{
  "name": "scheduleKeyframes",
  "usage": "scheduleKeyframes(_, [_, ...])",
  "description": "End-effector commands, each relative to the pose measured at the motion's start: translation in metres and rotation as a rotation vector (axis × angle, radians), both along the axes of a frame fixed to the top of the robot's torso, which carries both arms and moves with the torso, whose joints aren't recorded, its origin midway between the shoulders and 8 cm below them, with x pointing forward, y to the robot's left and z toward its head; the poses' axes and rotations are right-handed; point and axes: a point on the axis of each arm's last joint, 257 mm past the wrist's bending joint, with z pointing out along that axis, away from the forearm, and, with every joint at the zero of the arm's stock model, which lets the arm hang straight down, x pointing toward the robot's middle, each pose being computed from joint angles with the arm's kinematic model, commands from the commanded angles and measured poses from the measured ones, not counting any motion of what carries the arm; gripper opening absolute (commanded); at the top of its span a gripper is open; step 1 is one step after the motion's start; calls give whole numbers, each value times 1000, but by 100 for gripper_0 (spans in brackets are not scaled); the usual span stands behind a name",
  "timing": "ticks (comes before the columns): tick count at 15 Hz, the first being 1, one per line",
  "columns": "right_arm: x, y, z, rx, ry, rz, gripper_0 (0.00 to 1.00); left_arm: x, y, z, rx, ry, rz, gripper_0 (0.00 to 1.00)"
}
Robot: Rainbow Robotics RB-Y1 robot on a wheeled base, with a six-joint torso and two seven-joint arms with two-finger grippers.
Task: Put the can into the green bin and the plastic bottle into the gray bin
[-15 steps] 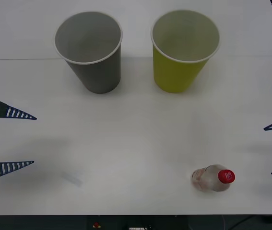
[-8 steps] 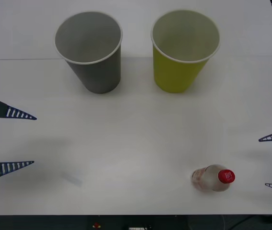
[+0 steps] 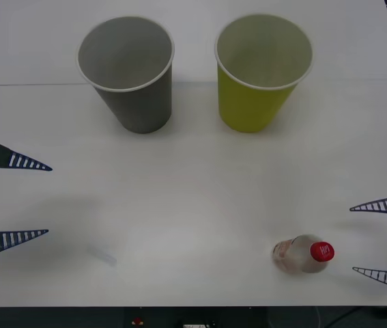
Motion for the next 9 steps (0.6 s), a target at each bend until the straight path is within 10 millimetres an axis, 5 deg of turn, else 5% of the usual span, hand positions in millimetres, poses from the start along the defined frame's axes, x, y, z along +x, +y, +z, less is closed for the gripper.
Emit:
scheduleKeyframes(1, [1,9,-13,50,-7,-6,100,0,0,0,0,0,0,100])
scheduleKeyframes(9, [-3,47,-42,196,89,6,100,0,0,0,0,0,0,100])
